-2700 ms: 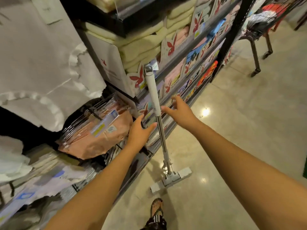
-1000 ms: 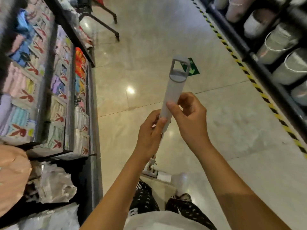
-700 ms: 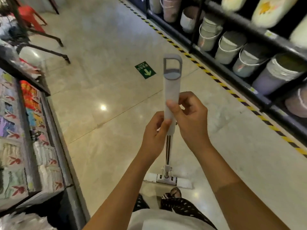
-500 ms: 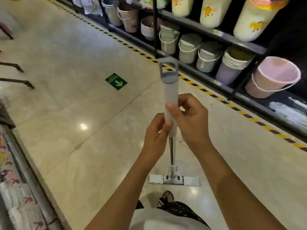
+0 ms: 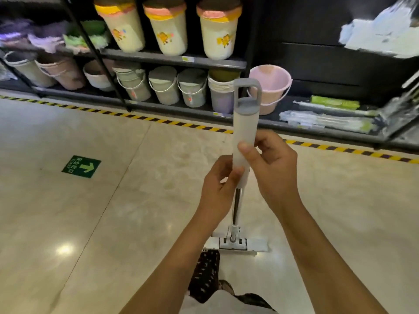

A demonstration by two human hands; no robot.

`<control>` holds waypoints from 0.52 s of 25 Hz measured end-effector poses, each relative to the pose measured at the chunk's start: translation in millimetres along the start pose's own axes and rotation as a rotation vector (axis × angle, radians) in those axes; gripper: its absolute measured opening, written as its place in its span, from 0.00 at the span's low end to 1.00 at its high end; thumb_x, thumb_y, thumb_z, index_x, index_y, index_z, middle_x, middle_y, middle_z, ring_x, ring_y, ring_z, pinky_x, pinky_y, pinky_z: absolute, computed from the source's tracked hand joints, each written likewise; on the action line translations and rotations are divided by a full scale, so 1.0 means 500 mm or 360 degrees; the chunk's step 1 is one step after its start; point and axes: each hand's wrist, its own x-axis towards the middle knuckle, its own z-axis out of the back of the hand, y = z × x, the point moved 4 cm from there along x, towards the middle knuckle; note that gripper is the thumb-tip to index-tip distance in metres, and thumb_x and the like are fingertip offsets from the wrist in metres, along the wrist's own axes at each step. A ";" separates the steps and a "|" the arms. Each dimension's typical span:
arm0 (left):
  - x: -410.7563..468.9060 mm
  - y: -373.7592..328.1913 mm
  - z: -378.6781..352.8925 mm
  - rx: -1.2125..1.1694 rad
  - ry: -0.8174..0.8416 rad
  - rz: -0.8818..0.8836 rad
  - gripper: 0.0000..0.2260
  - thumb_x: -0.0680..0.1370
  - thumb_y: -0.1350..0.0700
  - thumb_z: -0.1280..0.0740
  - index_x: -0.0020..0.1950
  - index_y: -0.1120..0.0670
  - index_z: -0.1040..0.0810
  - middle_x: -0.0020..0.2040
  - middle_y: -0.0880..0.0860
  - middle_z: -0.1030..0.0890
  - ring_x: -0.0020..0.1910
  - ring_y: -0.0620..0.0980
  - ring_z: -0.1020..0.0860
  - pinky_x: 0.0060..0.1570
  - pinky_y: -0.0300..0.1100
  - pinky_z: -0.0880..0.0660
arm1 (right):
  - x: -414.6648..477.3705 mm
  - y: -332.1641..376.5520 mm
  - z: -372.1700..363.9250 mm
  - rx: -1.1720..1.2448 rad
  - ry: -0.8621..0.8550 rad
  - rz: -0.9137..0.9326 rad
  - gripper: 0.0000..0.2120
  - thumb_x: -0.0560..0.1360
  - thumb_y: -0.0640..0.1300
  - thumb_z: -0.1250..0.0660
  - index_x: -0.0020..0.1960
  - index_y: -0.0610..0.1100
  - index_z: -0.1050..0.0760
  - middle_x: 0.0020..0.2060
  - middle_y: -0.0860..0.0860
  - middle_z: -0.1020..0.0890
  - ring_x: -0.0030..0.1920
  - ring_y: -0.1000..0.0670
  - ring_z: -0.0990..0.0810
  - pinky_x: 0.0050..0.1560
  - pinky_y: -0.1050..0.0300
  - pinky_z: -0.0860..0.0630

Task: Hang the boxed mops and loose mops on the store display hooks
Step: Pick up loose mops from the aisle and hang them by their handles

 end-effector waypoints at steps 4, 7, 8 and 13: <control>0.102 0.001 -0.019 -0.0053 0.0194 -0.0051 0.18 0.73 0.31 0.39 0.51 0.44 0.24 0.43 0.36 0.19 0.44 0.36 0.20 0.40 0.28 0.26 | 0.076 -0.025 0.024 -0.0205 -0.0229 0.0000 0.11 0.74 0.39 0.30 0.43 0.55 0.26 0.37 0.67 0.19 0.40 0.65 0.20 0.37 0.73 0.26; 0.185 0.005 -0.018 -0.0076 0.0278 -0.0046 0.18 0.73 0.33 0.37 0.51 0.44 0.23 0.43 0.38 0.18 0.44 0.38 0.20 0.41 0.30 0.26 | 0.143 -0.043 0.023 -0.0311 -0.0328 -0.0034 0.11 0.74 0.42 0.29 0.43 0.57 0.27 0.38 0.70 0.20 0.43 0.66 0.20 0.40 0.74 0.25; 0.217 0.008 -0.015 -0.0086 0.0300 -0.0039 0.16 0.73 0.35 0.36 0.50 0.44 0.23 0.42 0.39 0.18 0.43 0.38 0.20 0.41 0.32 0.25 | 0.168 -0.049 0.022 -0.0334 -0.0366 -0.0035 0.11 0.74 0.42 0.29 0.42 0.58 0.27 0.38 0.70 0.20 0.43 0.66 0.20 0.40 0.74 0.25; 0.352 0.022 -0.009 -0.0050 0.0438 -0.0002 0.13 0.72 0.36 0.39 0.49 0.42 0.23 0.42 0.38 0.18 0.44 0.39 0.20 0.44 0.38 0.21 | 0.278 -0.077 0.014 -0.0363 -0.0521 -0.0024 0.09 0.74 0.43 0.30 0.43 0.56 0.26 0.37 0.69 0.20 0.42 0.66 0.20 0.39 0.75 0.26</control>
